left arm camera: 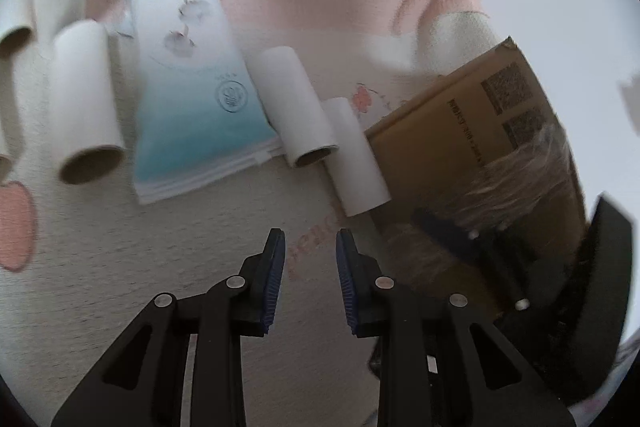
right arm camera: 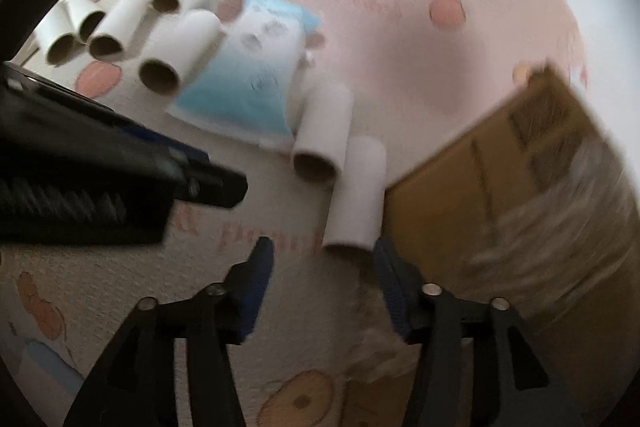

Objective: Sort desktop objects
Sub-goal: 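Move both open grippers back toward the tube pile, then lower the left gripper onto a white cardboard tube and close it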

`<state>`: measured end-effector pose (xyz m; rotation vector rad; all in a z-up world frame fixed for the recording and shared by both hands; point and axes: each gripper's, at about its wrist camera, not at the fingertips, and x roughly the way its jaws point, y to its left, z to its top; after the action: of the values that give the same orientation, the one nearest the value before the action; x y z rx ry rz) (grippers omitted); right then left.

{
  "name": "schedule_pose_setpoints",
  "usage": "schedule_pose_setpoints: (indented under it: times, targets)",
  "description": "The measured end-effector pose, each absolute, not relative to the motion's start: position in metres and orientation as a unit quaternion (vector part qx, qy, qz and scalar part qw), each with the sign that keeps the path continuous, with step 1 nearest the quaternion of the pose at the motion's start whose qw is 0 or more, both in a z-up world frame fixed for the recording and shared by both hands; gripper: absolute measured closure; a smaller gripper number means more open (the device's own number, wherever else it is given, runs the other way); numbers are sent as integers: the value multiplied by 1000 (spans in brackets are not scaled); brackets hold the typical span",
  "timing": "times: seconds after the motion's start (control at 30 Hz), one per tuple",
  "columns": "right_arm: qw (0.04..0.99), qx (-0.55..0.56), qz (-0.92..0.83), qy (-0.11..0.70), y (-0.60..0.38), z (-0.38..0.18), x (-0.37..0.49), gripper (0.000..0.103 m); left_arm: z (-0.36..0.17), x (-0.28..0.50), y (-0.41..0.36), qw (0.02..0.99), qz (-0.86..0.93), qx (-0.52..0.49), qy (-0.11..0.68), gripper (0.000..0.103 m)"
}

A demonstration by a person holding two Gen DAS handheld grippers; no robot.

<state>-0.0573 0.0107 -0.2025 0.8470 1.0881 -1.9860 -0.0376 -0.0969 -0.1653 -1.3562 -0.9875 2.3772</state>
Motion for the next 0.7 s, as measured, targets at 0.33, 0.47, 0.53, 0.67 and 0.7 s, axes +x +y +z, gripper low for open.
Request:
schedule_pose_setpoints:
  times: [0.33, 0.47, 0.53, 0.67, 0.7]
  targets:
    - [317, 267, -835, 363, 23, -205, -42, 36, -205, -72, -93, 203, 709, -479, -475, 53]
    - [308, 231, -842, 379, 22, -202, -36, 36, -217, -88, -87, 205, 685, -483, -505, 44]
    - [306, 217, -845, 380, 22, -199, -35, 36, -220, -97, -89, 191, 680, -480, -521, 43]
    - [294, 204, -846, 396, 18, -200, -35, 36, -229, -116, -89, 166, 663, -498, -533, 42]
    - [293, 203, -844, 401, 17, -201, -35, 36, -231, -119, -89, 167, 655, -498, -542, 42]
